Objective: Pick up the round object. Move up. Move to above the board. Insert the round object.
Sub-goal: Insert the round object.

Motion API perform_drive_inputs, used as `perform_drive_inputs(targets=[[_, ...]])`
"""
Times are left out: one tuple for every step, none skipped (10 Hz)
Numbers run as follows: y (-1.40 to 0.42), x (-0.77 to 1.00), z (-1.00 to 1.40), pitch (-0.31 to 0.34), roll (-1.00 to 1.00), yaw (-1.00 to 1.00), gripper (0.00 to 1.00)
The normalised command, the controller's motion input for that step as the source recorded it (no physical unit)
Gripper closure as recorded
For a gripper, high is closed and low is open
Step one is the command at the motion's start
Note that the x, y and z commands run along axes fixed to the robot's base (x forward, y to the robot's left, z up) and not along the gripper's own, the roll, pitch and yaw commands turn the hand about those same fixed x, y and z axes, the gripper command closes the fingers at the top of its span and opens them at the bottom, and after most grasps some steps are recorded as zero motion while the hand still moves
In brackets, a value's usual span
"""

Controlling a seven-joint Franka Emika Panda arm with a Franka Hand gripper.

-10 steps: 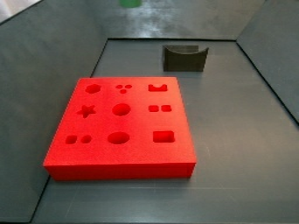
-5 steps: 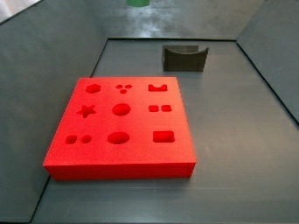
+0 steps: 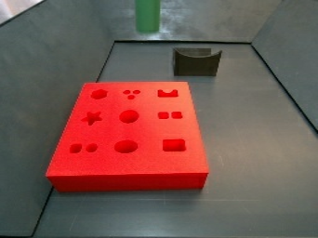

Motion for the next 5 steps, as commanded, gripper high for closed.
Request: perform_drive_inputs(targets=[[-0.42,0.37,-0.97,-0.011,0.03,0.0,1.0],[-0.25,0.43,-1.0,0.006,0.04,0.0,1.0],[-0.02,0.43,-1.0,0.064,0.02,0.0,1.0],[0.0,0.42,-0.99,0.119,0.01,0.0,1.0],[0.05,0.29,-0.98,0.107,0.04,0.0,1.0]])
